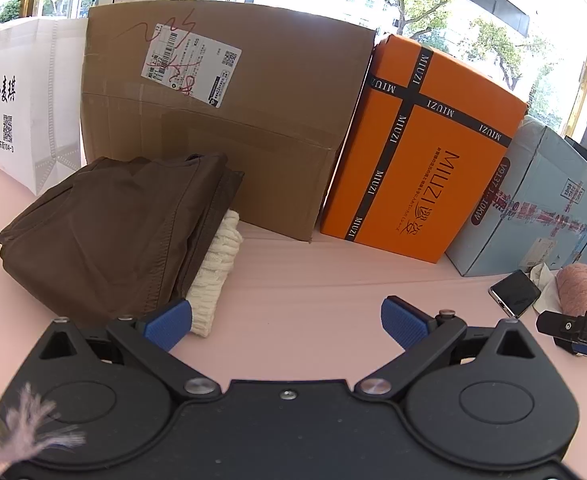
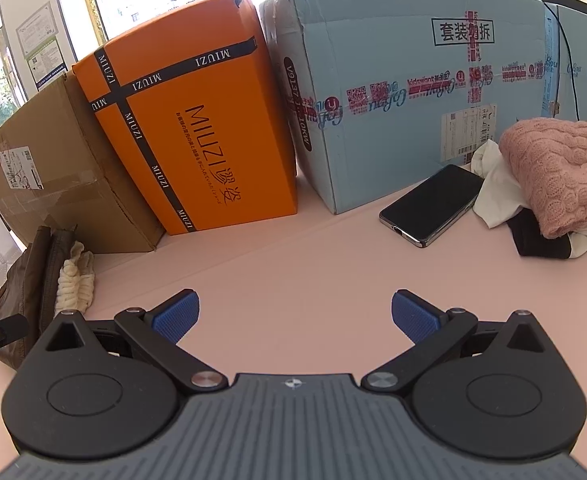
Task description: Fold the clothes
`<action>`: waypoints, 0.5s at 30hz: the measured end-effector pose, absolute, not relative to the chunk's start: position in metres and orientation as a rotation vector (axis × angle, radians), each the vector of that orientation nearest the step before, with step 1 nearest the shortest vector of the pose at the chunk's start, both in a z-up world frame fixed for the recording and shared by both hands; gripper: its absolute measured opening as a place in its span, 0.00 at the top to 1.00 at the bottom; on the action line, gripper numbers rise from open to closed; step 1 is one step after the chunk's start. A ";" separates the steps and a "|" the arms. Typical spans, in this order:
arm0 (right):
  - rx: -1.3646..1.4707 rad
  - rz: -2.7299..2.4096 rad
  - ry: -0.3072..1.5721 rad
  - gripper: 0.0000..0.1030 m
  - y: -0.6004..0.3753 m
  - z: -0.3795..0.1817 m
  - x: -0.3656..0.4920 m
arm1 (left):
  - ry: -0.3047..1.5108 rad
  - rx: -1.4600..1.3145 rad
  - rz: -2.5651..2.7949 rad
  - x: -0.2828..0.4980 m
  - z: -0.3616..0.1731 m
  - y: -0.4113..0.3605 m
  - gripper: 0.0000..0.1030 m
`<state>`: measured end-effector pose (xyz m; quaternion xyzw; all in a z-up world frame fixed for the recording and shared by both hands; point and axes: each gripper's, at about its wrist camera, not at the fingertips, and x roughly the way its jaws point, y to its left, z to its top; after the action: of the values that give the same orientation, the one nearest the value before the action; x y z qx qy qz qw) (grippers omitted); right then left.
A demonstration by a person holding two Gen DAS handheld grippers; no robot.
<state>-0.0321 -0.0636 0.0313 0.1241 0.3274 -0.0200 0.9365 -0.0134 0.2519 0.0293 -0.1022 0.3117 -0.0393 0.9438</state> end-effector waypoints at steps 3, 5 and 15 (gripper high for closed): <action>0.255 -0.043 0.670 0.00 -0.064 0.031 -0.032 | 0.635 -0.210 -0.078 -0.013 0.030 0.252 0.00; 0.255 -0.043 0.671 0.00 -0.064 0.031 -0.032 | 0.635 -0.210 -0.077 -0.013 0.030 0.253 0.00; 0.259 -0.050 0.672 0.00 -0.065 0.030 -0.033 | 0.638 -0.208 -0.068 -0.013 0.030 0.253 0.00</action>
<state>-0.0326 -0.0655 0.0303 0.1269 0.3286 -0.0243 0.9356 -0.0128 0.2533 0.0295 -0.1019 0.3132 -0.0332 0.9436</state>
